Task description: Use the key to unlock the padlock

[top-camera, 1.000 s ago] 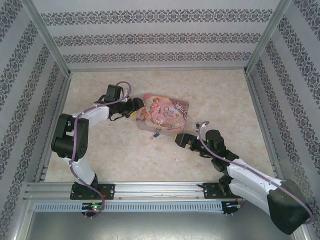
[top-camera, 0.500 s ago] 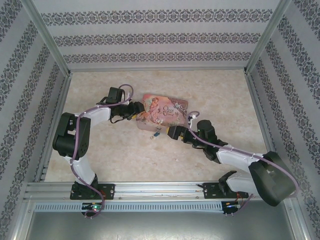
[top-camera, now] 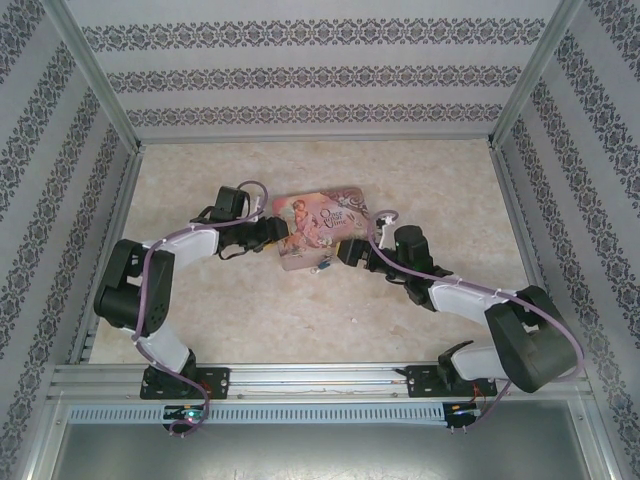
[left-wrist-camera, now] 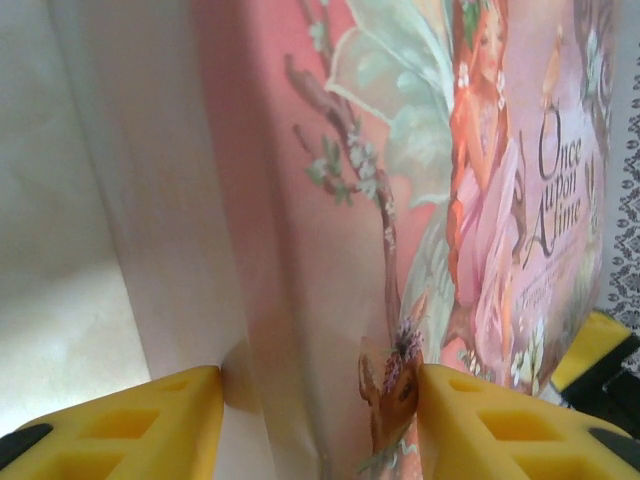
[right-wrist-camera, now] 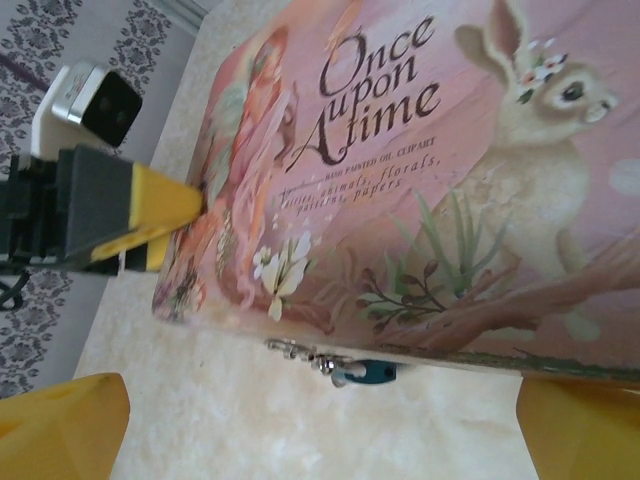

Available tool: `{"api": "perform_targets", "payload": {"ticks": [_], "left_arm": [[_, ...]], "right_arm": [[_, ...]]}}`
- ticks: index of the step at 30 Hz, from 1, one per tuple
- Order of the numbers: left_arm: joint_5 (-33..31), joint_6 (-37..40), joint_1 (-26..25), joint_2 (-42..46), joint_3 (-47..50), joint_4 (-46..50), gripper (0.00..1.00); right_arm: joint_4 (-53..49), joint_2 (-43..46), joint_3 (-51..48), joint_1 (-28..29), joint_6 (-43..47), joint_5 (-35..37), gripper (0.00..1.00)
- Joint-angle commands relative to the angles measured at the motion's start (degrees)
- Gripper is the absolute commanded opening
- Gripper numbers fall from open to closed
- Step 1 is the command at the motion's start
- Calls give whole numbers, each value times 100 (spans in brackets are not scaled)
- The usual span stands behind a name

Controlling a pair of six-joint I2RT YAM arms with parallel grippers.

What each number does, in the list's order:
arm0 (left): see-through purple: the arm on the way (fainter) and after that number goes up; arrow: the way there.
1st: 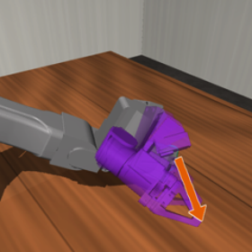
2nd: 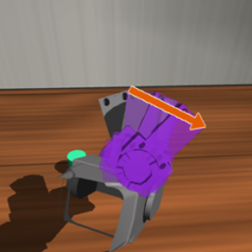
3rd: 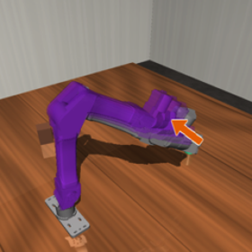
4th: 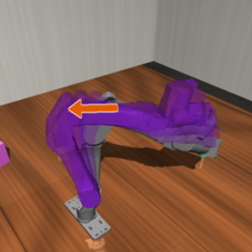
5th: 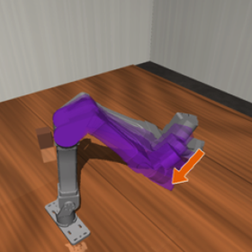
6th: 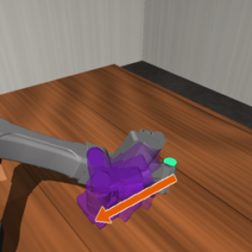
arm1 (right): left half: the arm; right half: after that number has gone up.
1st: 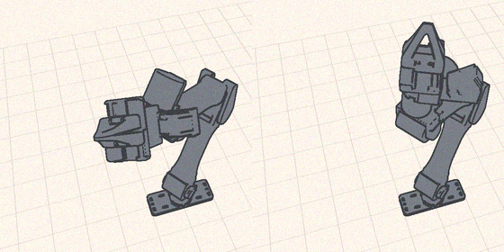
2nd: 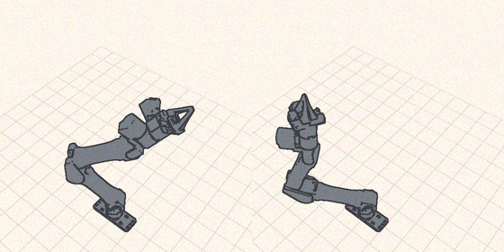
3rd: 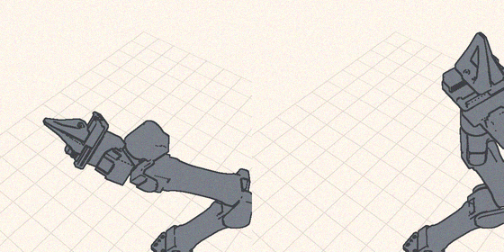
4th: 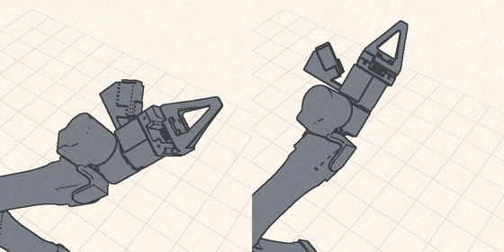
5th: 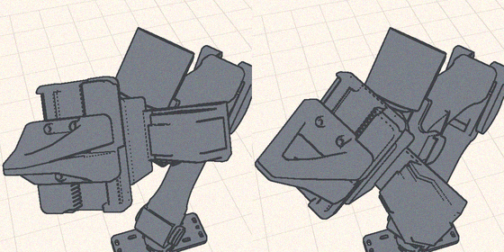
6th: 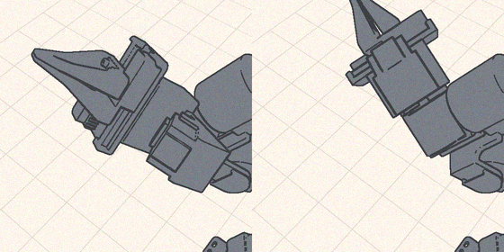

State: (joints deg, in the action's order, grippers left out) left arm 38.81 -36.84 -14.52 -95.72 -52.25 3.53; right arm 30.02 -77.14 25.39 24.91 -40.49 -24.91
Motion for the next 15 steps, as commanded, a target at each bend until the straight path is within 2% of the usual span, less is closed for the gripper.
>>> {"api": "perform_targets", "payload": {"ticks": [1,6,15], "left_arm": [[-157,-35,-201,47,435,545,51],[-206,-268,-355,355,751,409,51],[-312,-570,-367,670,946,44,53]], "right_arm": [[434,-116,338,-162,469,-266,98],[776,-430,540,-339,642,-579,98],[1059,-739,583,-391,670,-596,98]]}}
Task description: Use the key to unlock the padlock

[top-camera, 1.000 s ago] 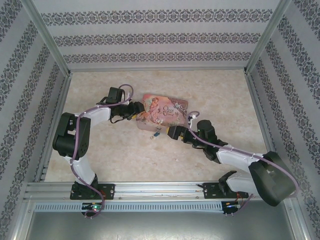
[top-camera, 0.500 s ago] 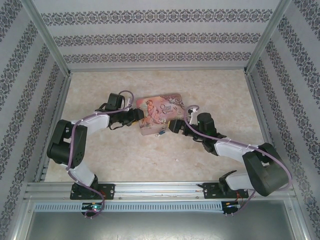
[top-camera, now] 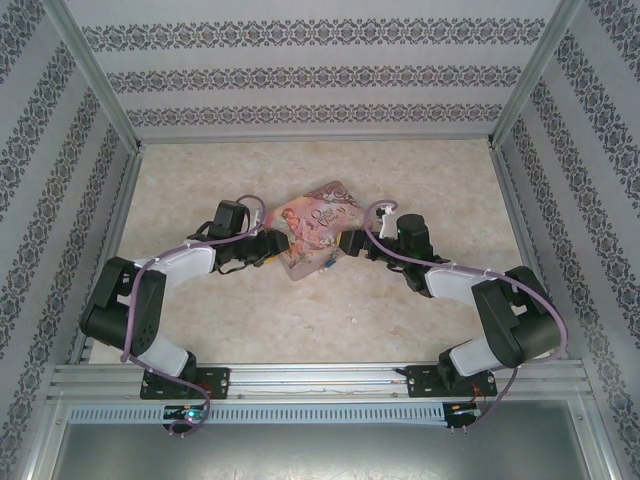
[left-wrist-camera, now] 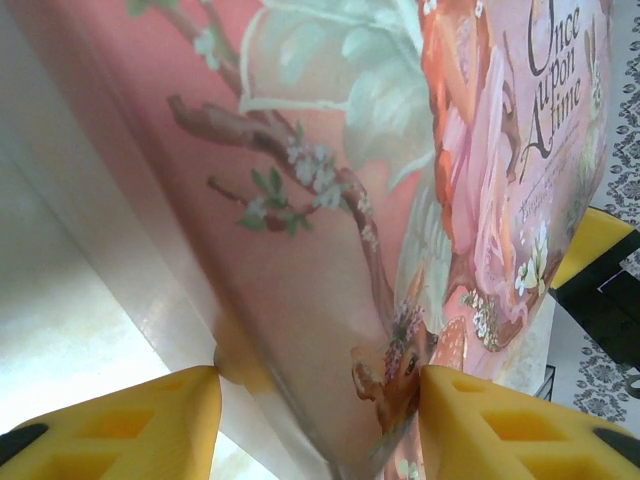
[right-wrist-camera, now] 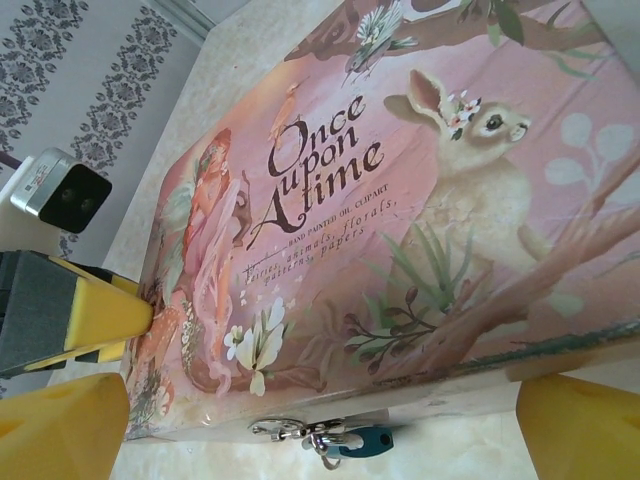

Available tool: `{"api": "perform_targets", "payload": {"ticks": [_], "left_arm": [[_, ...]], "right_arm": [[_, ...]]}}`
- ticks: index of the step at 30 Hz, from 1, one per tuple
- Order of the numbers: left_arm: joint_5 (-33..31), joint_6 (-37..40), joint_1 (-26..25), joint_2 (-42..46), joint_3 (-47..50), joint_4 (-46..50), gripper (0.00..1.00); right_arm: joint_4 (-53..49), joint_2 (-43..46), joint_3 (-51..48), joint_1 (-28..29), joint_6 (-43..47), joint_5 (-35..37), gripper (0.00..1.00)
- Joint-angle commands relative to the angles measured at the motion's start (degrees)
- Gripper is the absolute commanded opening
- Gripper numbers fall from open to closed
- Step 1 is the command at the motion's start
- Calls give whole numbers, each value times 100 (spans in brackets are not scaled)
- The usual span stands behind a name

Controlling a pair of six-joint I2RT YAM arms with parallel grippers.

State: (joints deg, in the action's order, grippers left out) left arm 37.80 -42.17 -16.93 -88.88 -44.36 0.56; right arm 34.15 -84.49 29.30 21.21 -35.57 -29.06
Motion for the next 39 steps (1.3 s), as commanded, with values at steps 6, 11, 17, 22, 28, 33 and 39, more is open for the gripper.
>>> {"api": "perform_targets", "payload": {"ticks": [6,11,17,22,28,33,39], "left_arm": [[-325,24,-123,142,-8,385,54],[-465,107,-89,452,-64,475,58],[-767,437,-45,990,-225,793,59],[-561,658,-47,1233,-498,854,59],[-45,381,-199,994,-754,420,56],[142,202,-437,407,-1085,248,53],[280,191,-541,-367,-1494,443,50]], "right_arm": [[404,229,-12,-71,261,42,98],[236,602,-276,-182,396,125,98],[204,1010,-564,-266,572,58,99],[615,869,-653,-250,444,-336,98],[1172,319,-655,-62,332,-500,93],[1758,-231,-610,140,318,-605,87],[2299,-820,-602,291,436,-714,80]]}}
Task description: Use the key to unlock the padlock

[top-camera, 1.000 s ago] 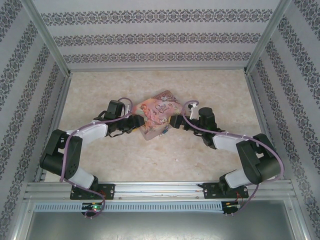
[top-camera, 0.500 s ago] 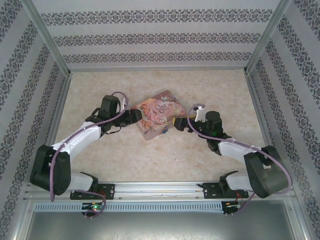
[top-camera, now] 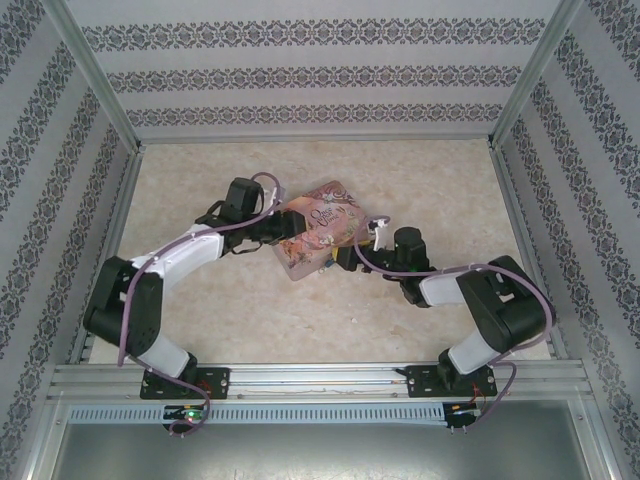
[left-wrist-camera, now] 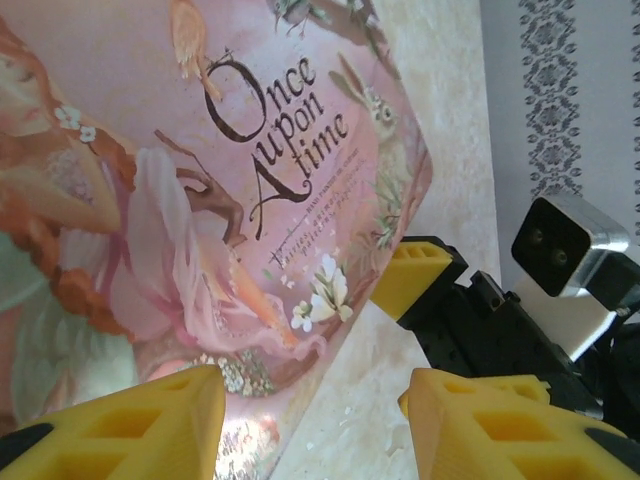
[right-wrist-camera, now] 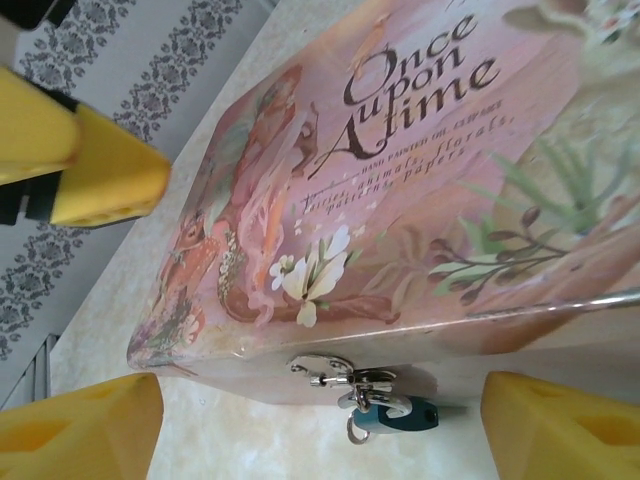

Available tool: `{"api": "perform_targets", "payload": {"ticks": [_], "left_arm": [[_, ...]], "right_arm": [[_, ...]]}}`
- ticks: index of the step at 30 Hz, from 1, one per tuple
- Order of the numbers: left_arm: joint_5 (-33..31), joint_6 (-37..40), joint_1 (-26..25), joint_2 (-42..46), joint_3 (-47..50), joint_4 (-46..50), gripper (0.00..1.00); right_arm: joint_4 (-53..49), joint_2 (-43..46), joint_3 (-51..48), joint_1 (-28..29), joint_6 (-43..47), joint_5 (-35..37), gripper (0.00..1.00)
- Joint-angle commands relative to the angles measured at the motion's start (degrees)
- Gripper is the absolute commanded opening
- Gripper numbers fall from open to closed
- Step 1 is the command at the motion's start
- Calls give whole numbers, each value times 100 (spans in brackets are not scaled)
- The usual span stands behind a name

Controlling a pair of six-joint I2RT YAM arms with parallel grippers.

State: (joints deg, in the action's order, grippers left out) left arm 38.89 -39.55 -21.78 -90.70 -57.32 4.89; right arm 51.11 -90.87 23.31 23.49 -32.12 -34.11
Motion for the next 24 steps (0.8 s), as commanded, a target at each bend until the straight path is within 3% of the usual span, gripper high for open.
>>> {"api": "perform_targets", "payload": {"ticks": [1,24], "left_arm": [[142,-54,-61,-288,-259,73,50],[-20,-5,-56,-896,-419,372,48]], "right_arm": [[695,-281,-12,77,123,-232,80],[1836,-1444,122,226,130,-646,68]]}}
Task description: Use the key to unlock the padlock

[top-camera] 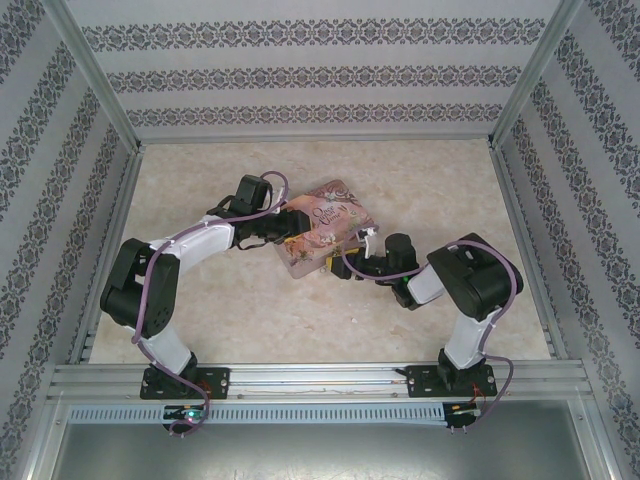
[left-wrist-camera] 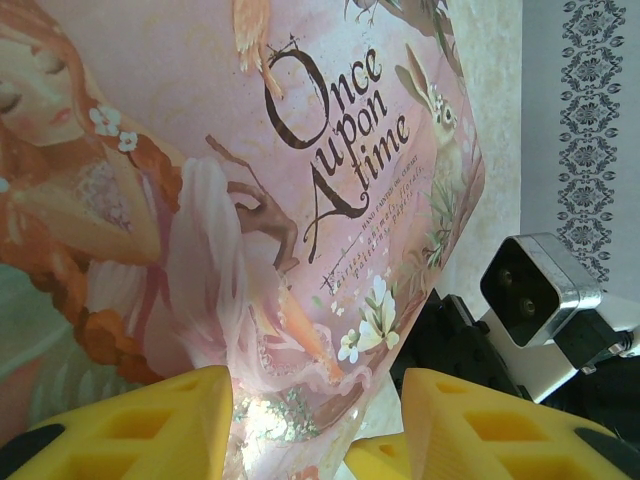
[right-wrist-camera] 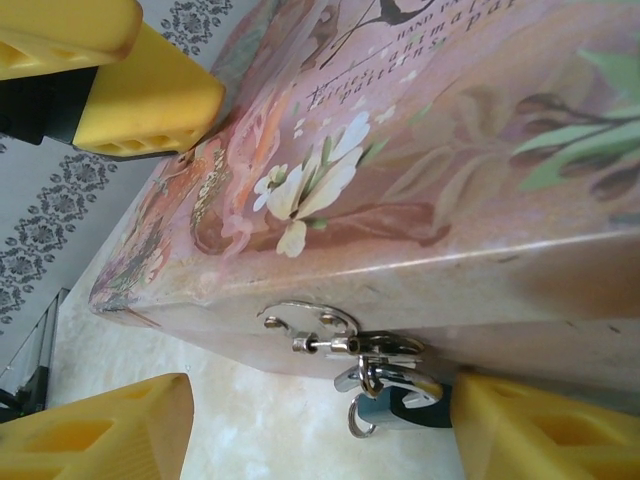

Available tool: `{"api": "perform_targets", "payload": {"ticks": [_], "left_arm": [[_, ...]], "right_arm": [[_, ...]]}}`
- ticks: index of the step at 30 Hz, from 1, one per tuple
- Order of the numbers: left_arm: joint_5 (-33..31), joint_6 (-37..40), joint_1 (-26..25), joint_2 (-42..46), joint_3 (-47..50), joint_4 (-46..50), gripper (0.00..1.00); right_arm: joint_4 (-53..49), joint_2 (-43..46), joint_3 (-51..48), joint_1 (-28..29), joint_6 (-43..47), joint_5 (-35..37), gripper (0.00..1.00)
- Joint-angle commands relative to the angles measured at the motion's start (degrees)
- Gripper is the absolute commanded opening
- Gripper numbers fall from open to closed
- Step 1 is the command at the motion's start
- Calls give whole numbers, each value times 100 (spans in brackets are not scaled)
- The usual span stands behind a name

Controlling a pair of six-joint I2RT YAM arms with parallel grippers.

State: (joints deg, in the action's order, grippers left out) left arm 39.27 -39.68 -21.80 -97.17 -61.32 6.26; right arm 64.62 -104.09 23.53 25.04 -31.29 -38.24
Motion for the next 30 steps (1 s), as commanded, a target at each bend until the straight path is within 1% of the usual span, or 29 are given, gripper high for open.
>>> {"api": "perform_targets", "payload": {"ticks": [1,6,10,19,30], "left_arm": [[-60,4,-52,-245,-17,226,48],[-53,-5,-52,-267,-13,231,48],[-48,-2,-53,-285,-23,231,48],[-41,13,-59,-285,-29,257,48],[-69,54,-52,-302,-34,314,48]], "right_arm": [[573,-161,115,71,37,-258,67],[982,-334,123,72,-87,-398,65],[1155,-426,126,71,-165,-530,61],[1290,-297,-6,107,-220,-623,48],[1222,-331,-59,194,-203,-522,32]]}}
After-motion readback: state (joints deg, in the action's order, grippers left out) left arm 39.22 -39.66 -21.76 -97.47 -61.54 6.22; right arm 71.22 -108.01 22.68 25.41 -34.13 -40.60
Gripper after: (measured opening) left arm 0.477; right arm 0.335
